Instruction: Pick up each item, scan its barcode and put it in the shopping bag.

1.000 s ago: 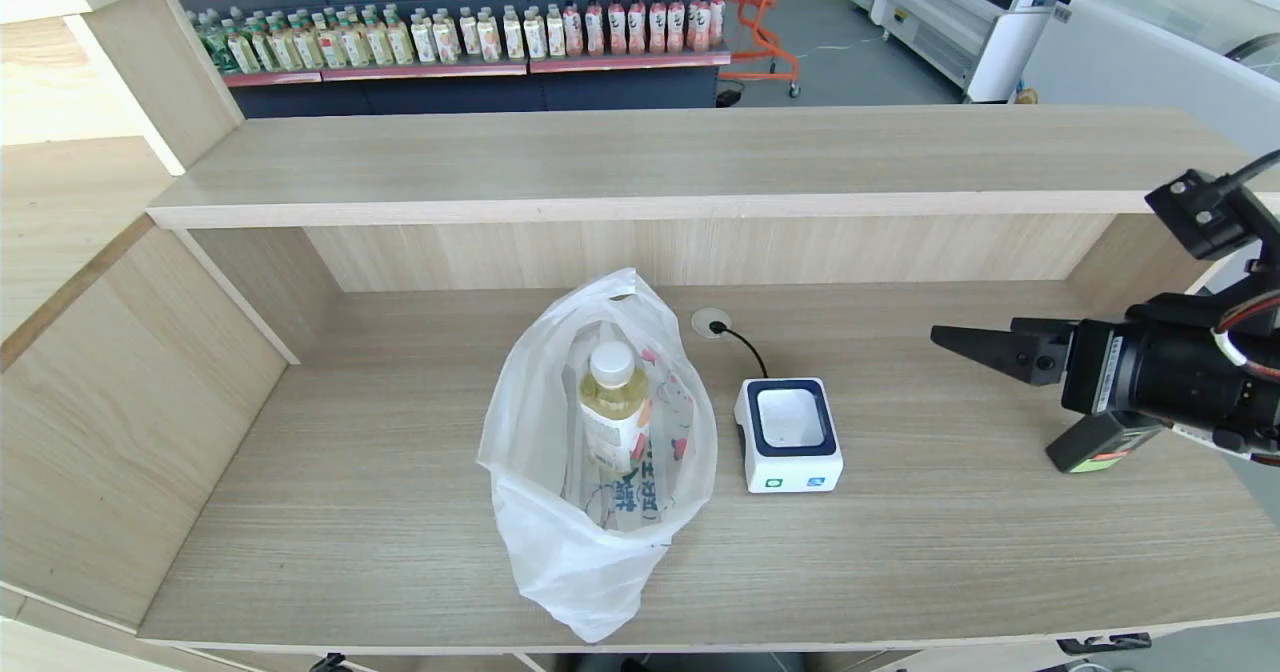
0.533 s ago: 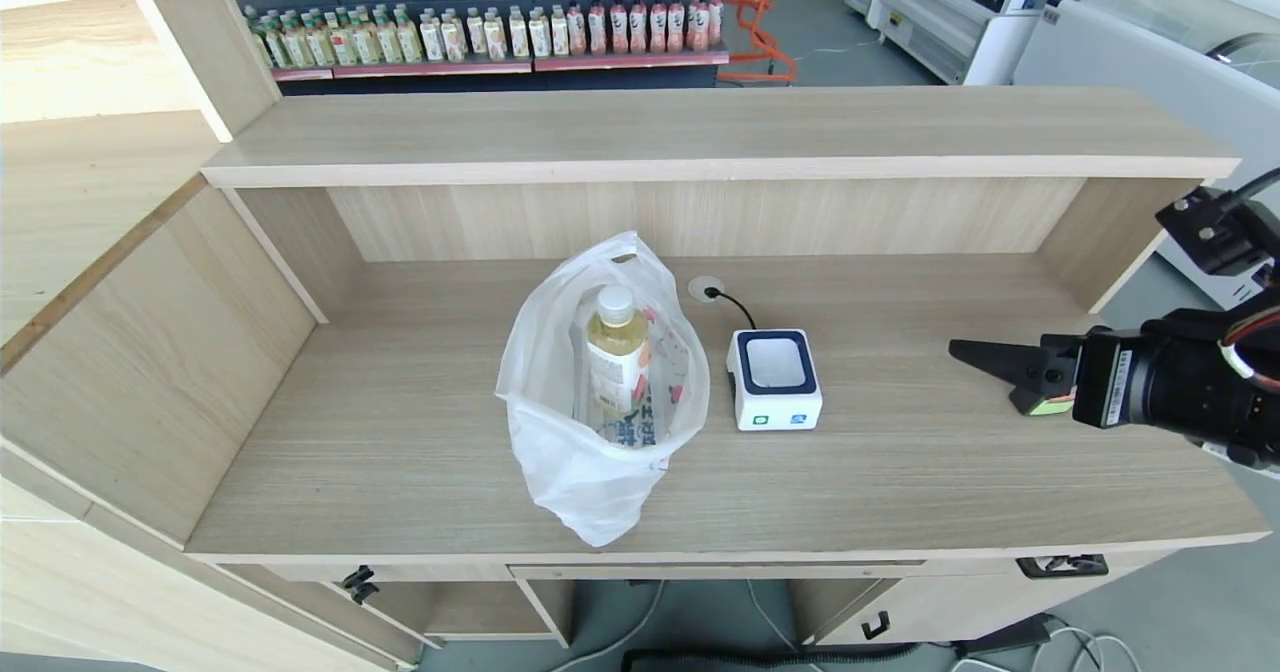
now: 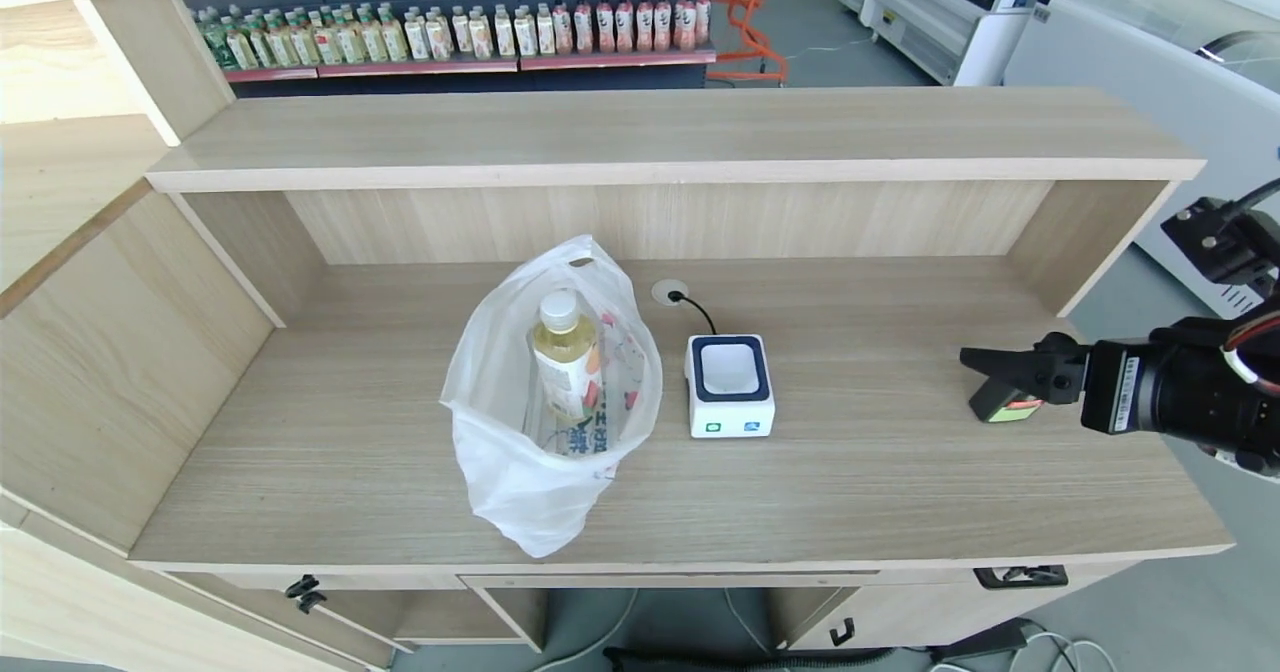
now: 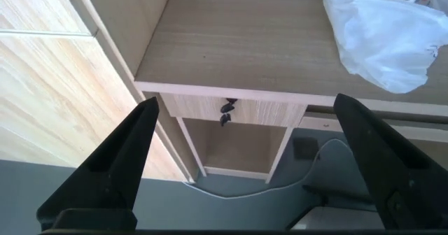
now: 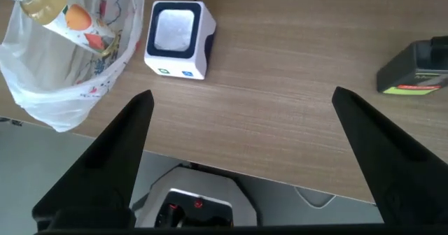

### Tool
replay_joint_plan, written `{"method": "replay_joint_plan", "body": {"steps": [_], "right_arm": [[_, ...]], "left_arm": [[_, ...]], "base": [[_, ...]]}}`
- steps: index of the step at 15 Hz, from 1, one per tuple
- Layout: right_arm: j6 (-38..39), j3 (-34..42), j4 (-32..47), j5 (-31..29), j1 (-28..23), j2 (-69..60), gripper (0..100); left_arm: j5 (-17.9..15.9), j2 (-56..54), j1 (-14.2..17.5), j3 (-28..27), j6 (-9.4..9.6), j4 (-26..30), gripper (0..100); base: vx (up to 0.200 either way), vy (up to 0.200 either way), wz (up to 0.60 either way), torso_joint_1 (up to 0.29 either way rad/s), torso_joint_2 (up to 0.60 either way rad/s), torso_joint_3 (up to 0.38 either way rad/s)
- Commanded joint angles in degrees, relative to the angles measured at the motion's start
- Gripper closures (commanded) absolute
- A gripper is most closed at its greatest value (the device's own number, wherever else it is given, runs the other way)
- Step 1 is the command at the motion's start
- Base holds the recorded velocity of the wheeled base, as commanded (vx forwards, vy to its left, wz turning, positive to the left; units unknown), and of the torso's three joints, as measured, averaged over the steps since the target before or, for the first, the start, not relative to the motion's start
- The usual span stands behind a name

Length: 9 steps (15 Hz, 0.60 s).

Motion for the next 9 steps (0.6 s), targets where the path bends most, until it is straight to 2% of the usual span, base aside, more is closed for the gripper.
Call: {"method": "replay_joint_plan", "body": {"steps": [1,5,9], "right_arm": [[0.0,0.3,0.4,0.1,-0.1,-0.6,0],[0.0,0.8,2.8,-0.1,-0.3,-0.7,0],[-0.1,1.2,3.4,-2.7,-0.3,-0.4,0]], "left_arm": [[0.0,0.0,0.0,0.0,0.02,0.0,0],[0.0,0.0,0.0,0.0,0.02,0.0,0],[0.0,0.0,0.0,0.0,0.02,0.0,0]], "base": [[0.000,-0.200,0.00,0.002,0.00,-0.002],[0.000,-0.200,0.00,0.002,0.00,0.002],[0.000,-0.200,0.00,0.000,0.00,0.004]]}}
